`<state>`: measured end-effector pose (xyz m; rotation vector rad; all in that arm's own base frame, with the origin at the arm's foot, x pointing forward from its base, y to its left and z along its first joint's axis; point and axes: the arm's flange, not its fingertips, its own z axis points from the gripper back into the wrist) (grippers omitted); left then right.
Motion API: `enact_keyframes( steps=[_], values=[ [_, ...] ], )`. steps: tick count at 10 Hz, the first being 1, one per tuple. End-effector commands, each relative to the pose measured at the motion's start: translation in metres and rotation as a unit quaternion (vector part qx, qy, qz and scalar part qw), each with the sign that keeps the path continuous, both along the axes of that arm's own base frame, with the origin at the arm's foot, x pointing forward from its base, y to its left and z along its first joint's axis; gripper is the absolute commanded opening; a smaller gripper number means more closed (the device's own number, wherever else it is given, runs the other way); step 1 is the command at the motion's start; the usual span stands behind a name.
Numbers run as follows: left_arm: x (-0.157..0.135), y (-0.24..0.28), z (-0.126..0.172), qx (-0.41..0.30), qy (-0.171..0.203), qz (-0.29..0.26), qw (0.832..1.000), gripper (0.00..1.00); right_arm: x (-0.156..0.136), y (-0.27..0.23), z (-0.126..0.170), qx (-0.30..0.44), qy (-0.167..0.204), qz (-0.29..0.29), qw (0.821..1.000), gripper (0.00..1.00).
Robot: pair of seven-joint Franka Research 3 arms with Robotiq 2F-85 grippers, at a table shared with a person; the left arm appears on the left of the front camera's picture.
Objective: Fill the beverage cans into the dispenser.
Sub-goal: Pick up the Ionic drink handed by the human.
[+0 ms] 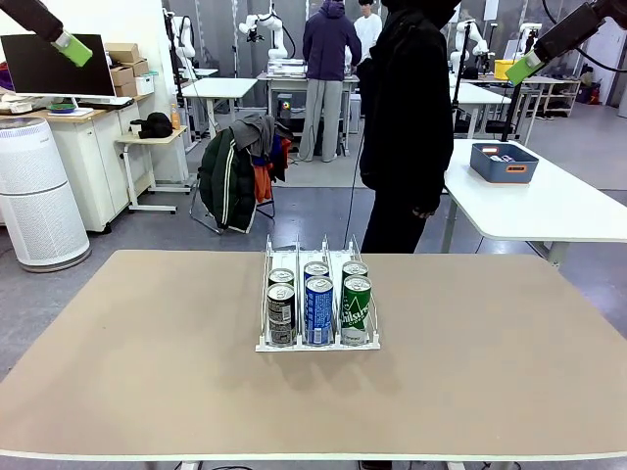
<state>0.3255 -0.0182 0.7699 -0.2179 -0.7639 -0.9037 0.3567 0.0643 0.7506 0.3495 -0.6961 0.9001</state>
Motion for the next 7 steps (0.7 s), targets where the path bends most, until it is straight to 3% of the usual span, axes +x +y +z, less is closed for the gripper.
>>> enact_keyframes(
  steps=[1, 4, 5, 7],
  values=[
    [-0.0132, -0.0081, -0.0064, -0.015, 0.011, -0.002, 1.000, 1.00, -0.0002, 0.0008, -0.0001, 0.001, 0.001, 0.000, 1.000, 1.00],
    [-0.0180, -0.0098, -0.0094, -0.013, 0.027, 0.009, 1.000, 1.00, -0.0002, 0.0008, -0.0001, 0.001, 0.001, 0.000, 1.000, 1.00],
    [-0.0132, -0.0077, -0.0013, -0.011, 0.010, 0.006, 1.000, 1.00, -0.0002, 0.0008, -0.0001, 0.001, 0.001, 0.000, 1.000, 1.00],
    [-0.0132, -0.0077, -0.0013, -0.011, 0.010, 0.006, 1.000, 1.00, -0.0002, 0.0008, -0.0001, 0.001, 0.001, 0.000, 1.000, 1.00]
  ],
)
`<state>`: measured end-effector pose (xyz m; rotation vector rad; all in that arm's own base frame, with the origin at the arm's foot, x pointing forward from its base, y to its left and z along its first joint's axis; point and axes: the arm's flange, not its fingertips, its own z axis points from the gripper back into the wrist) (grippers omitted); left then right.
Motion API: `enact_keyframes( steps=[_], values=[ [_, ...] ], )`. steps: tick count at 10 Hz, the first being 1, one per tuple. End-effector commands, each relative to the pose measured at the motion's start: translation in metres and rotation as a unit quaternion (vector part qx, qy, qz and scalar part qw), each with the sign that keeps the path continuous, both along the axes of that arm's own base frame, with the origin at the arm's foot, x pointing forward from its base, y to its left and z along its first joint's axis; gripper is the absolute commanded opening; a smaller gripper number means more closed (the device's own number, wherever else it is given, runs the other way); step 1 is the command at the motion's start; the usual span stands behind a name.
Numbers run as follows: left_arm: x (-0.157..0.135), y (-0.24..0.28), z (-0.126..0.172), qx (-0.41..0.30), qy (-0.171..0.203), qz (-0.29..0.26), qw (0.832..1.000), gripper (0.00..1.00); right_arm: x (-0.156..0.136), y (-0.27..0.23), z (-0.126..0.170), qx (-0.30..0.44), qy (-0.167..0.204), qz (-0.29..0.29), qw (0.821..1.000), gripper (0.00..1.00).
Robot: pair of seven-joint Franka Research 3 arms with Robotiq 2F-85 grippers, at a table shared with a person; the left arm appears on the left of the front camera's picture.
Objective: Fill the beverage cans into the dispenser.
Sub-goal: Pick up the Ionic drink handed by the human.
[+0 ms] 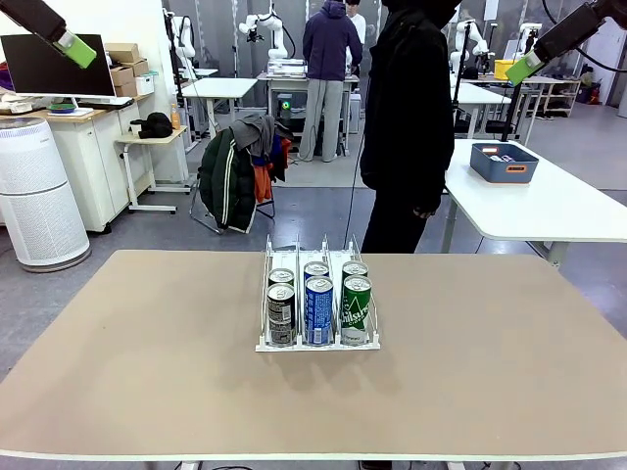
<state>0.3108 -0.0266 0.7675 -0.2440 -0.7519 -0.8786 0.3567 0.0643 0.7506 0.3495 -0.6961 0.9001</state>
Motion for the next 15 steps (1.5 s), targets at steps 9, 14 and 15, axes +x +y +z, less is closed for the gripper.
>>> enact_keyframes(
  steps=[9, 14, 15],
  values=[
    [-0.002, -0.004, 0.007, -0.018, -0.058, 0.003, 0.998, 1.00, 0.000, 0.001, 0.000, 0.001, 0.001, 0.000, 1.000, 1.00],
    [-0.002, -0.004, 0.006, -0.021, -0.046, -0.019, 0.999, 1.00, 0.000, 0.001, 0.000, 0.001, 0.001, 0.000, 1.000, 1.00],
    [0.000, -0.006, 0.013, -0.016, -0.051, 0.001, 0.999, 1.00, 0.000, 0.001, 0.000, 0.001, 0.001, 0.000, 1.000, 1.00]
  ],
)
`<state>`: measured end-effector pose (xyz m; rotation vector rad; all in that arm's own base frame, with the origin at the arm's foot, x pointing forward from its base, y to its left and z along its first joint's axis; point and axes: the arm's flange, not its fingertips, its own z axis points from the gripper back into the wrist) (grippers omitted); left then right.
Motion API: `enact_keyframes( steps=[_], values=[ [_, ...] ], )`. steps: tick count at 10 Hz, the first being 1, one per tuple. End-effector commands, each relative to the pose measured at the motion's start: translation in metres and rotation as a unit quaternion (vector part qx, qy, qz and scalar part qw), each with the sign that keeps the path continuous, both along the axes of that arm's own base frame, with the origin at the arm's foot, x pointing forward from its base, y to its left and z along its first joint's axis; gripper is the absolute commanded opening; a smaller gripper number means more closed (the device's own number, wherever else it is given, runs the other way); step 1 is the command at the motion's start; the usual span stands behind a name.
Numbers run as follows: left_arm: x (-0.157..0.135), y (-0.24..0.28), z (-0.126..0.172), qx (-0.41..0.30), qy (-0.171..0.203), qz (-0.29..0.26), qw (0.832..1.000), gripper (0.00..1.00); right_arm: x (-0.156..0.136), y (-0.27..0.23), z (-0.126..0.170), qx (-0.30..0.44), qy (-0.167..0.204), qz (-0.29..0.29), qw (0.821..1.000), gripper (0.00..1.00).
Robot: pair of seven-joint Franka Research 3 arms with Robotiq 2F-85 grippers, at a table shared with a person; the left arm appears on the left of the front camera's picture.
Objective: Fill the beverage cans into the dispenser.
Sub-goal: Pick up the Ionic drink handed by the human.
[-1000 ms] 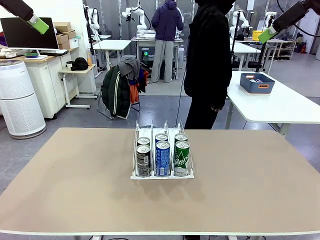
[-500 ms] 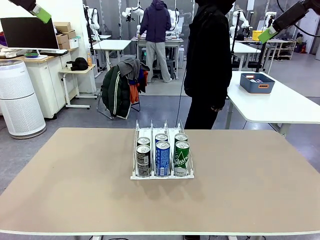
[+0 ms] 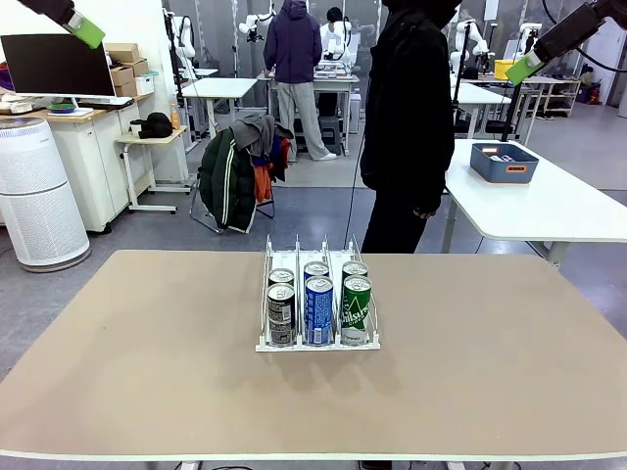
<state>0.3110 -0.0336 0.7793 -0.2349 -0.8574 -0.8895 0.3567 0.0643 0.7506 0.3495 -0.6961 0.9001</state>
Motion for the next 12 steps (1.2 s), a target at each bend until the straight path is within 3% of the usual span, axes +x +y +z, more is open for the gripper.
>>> enact_keyframes(
  steps=[1, 9, 12],
  values=[
    [0.000, 0.001, 0.001, 0.001, -0.002, 0.004, 1.000, 1.00, 0.000, 0.001, 0.000, 0.001, 0.001, 0.000, 1.000, 1.00],
    [0.000, 0.001, 0.001, 0.001, -0.002, 0.004, 1.000, 1.00, 0.000, 0.000, 0.000, 0.000, 0.000, 0.000, 1.000, 1.00],
    [0.000, 0.001, 0.001, 0.001, -0.002, 0.004, 1.000, 1.00, 0.006, -0.005, 0.020, -0.012, -0.020, 0.024, 0.999, 1.00]
  ],
)
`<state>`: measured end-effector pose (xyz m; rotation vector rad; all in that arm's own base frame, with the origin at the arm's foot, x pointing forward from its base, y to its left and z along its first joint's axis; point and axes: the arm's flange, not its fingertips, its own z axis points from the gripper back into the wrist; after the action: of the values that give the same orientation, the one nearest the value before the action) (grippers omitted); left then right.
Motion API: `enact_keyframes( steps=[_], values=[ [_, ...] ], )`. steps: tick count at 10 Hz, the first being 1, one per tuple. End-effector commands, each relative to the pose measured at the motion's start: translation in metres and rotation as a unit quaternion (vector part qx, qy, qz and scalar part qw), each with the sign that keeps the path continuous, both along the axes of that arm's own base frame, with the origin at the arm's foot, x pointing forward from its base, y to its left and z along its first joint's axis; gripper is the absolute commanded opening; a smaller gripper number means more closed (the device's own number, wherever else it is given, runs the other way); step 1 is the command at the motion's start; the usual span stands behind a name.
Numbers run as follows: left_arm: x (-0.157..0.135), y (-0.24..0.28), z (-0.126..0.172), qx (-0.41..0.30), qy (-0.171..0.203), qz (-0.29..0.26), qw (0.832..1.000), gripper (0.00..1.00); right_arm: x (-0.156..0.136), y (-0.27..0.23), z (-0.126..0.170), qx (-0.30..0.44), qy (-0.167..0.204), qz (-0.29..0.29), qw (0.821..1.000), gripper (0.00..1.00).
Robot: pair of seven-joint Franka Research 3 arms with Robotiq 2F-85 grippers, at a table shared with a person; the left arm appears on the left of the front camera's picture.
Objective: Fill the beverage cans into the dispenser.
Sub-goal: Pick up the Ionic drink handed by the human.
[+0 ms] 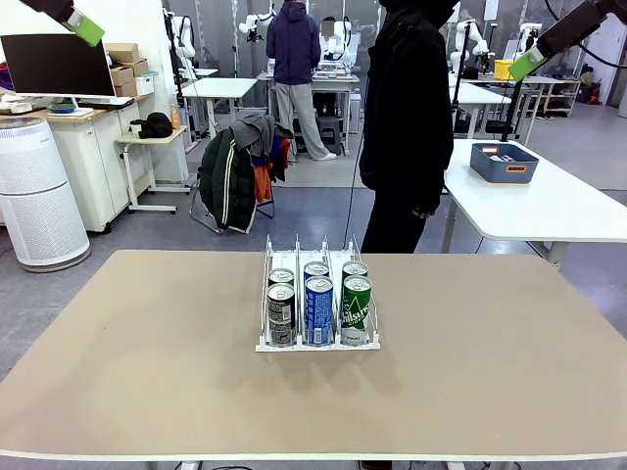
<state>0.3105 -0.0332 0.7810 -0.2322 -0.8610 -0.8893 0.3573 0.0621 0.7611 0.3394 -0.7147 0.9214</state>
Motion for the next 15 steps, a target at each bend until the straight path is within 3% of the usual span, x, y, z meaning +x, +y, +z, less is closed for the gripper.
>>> enact_keyframes(
  steps=[1, 6, 10, 15],
  values=[
    [0.000, 0.000, -0.001, 0.001, 0.000, 0.003, 1.000, 1.00, 0.009, -0.003, 0.017, -0.008, -0.020, 0.012, 1.000, 1.00],
    [0.000, 0.000, 0.000, 0.000, 0.000, 0.000, 1.000, 1.00, 0.024, -0.002, 0.041, 0.005, -0.081, -0.041, 0.996, 1.00],
    [-0.001, -0.005, -0.005, 0.001, 0.001, -0.031, 1.000, 1.00, 0.026, 0.001, 0.041, 0.001, -0.094, -0.053, 0.994, 1.00],
    [-0.001, -0.008, -0.001, 0.002, 0.002, -0.015, 1.000, 1.00, 0.027, -0.004, 0.045, 0.004, -0.092, -0.042, 0.995, 1.00]
  ],
)
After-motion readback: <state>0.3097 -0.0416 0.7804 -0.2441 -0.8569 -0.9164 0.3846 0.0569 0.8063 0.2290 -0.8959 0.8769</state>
